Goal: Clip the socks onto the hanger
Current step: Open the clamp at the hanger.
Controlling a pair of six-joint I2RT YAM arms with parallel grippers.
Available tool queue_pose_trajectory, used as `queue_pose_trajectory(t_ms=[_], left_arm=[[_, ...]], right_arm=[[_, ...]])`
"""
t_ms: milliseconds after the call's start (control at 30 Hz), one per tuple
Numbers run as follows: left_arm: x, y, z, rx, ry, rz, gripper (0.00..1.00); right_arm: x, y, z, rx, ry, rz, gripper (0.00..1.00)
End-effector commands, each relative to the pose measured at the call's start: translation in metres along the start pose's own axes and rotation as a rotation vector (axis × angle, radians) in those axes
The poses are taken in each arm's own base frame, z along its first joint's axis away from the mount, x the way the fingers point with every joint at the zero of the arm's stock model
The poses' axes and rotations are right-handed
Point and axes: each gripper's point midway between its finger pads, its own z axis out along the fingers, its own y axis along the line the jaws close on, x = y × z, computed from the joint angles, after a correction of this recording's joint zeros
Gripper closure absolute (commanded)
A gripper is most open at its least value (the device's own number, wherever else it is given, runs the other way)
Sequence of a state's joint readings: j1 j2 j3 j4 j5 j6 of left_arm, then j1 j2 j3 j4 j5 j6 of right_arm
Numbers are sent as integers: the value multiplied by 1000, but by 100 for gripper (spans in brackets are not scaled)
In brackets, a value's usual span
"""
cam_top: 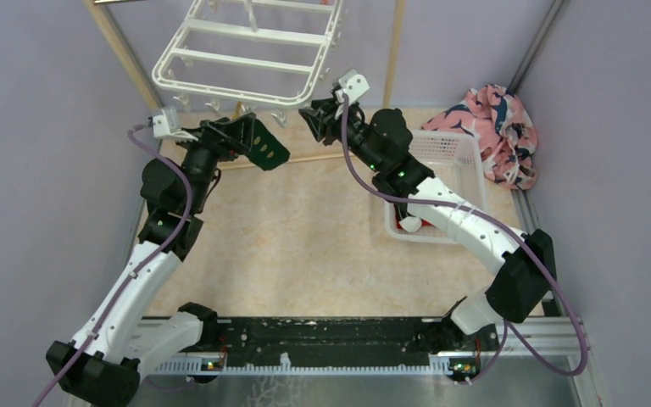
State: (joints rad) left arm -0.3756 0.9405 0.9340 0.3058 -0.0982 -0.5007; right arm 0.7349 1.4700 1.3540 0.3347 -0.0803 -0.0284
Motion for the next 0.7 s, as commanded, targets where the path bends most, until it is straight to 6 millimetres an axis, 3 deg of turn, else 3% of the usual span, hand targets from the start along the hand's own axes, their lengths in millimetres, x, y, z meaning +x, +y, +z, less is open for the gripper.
queue_pose_trajectory(t_ms=[0, 200, 433, 667], left_arm=[[-18, -9, 0, 16, -46, 7, 9], [-17, -10, -1, 27, -41, 4, 9], [-25, -23, -8, 80, -46, -2, 10], [-53, -72, -32, 272, -60, -81, 11]], right_arm=[[-36, -3, 5, -3, -97, -16, 73], [-36, -2, 1, -1, -96, -13, 100], [-41, 1, -7, -17, -101, -9, 100], [-44, 9, -19, -44, -96, 9, 100]])
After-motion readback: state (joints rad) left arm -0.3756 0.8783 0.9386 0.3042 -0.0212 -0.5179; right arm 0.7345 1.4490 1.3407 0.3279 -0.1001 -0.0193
